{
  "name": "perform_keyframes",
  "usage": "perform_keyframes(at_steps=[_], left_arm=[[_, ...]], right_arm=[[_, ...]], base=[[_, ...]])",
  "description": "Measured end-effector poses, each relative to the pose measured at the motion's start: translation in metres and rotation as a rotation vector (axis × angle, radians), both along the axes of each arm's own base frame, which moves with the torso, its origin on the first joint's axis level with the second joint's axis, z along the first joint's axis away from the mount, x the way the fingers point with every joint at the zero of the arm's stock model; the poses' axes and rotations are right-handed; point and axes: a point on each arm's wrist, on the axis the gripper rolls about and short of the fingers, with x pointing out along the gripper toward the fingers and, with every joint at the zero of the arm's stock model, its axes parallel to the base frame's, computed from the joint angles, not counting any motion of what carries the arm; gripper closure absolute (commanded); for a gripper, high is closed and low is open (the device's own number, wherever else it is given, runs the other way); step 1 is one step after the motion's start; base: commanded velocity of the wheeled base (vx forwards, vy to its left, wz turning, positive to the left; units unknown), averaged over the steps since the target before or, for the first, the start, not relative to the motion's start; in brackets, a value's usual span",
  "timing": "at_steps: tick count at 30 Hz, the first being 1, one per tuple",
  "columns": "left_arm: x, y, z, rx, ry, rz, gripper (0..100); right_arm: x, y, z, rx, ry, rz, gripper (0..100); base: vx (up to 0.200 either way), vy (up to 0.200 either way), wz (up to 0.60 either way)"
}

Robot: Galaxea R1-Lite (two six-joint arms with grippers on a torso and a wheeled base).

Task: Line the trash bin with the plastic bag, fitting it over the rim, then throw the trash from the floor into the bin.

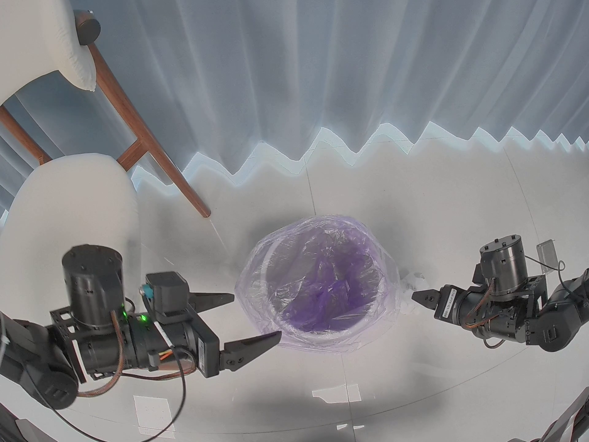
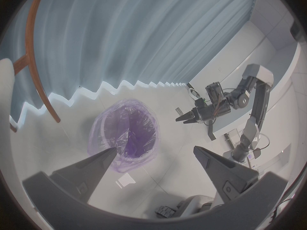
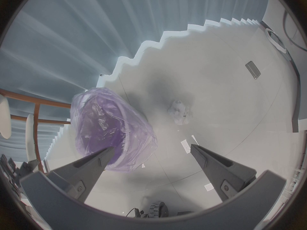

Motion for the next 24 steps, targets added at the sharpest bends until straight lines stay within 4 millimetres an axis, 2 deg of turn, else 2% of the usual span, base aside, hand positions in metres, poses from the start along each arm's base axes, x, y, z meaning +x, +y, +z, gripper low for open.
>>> perform_keyframes(at_steps=[2,7,11,14,18,24], left_arm=[[-0.001,0.003,0.016,-0.001,0.026,0.002,0],[-0.006,0.013,0.057,-0.021,0.051,0.01,0],[-0.015,0.023,0.091,-0.076,-0.008,0.019,0],[-0.024,0.03,0.109,-0.124,-0.061,0.023,0],[-0.034,0.033,0.121,-0.179,-0.079,0.025,0],[-0.05,0.042,0.124,-0.325,0.047,0.077,0]], right_arm=[[-0.005,-0.001,0.004,0.001,-0.006,0.004,0],[-0.016,-0.005,0.011,0.001,-0.015,0.01,0],[-0.026,-0.008,0.015,-0.002,-0.013,0.014,0],[-0.034,-0.01,0.016,-0.003,-0.012,0.014,0],[-0.039,-0.013,0.019,0.001,-0.021,0.013,0],[-0.042,-0.014,0.021,0.004,-0.031,0.007,0]], base=[[0.0,0.0,0.0],[0.2,0.0,0.0],[0.2,0.0,0.0],[0.0,0.0,0.0],[0.0,0.0,0.0],[0.0,-0.033,0.0]])
